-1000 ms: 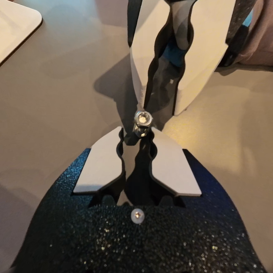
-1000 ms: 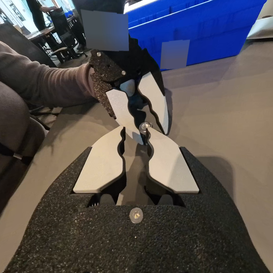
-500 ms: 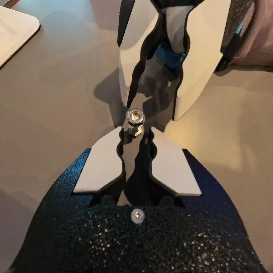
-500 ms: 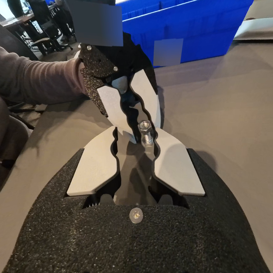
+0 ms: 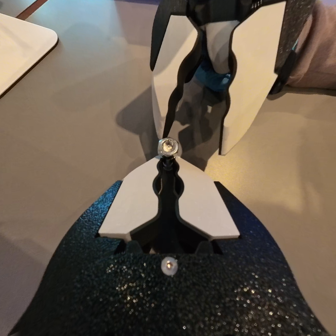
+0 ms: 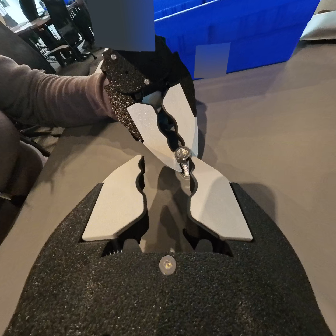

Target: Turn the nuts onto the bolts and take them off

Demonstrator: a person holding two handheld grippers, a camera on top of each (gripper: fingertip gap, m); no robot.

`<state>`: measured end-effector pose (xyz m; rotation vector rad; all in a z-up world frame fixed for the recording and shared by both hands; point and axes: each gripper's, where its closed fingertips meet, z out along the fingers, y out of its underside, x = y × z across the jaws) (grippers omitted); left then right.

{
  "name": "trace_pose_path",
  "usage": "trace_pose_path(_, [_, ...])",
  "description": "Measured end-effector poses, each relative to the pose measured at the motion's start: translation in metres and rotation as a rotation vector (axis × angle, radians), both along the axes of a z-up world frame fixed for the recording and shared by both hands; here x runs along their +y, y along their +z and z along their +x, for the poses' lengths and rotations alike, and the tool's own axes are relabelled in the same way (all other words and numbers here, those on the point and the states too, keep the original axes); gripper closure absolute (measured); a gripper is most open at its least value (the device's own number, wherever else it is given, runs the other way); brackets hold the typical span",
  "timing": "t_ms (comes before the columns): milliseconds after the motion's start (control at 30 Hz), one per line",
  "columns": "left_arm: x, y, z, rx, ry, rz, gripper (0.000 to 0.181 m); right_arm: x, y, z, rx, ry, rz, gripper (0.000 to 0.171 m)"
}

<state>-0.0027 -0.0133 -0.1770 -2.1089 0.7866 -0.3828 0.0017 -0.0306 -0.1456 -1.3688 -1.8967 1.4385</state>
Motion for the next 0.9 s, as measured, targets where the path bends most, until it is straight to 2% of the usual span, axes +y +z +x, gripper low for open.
trace_pose_path(267, [-0.0005,0.0001,0.0002,0.0,-0.002,0.0,0.172,-0.0014,0.0007,0.0025,-0.005,0.017,-0.025,0.126])
trace_pose_path(333, [-0.0006,0.0002,0.0002,0.0,-0.001,0.0,0.172,-0.0042,0.0022,0.0072,-0.015,0.051,-0.073,0.135])
trace_pose_path(533, [-0.0008,0.0003,0.0003,0.001,0.003,0.001,0.172,0.003,0.0055,0.0028,0.019,-0.006,-0.059,0.13])
trace_pose_path(600, [0.0,-0.0002,0.0011,0.003,0.009,-0.001,0.153,0.0022,0.0031,0.0024,0.005,-0.004,-0.048,0.129])
trace_pose_path(633, [-0.0002,-0.0005,0.0022,0.001,0.005,-0.006,0.149,0.0021,0.0026,0.0022,0.002,-0.003,-0.047,0.129])
trace_pose_path(700, [0.0006,-0.0005,0.0039,0.001,0.007,-0.006,0.153,0.0026,0.0032,0.002,0.004,-0.006,-0.054,0.129])
trace_pose_path(800, [0.0032,0.0002,0.0058,0.0,0.02,-0.001,0.169,0.0048,0.005,0.0008,0.015,-0.02,-0.061,0.128])
trace_pose_path(900, [0.0037,0.0003,0.0063,0.0,0.028,-0.001,0.172,0.0051,0.0047,0.0003,0.015,-0.023,-0.056,0.128])
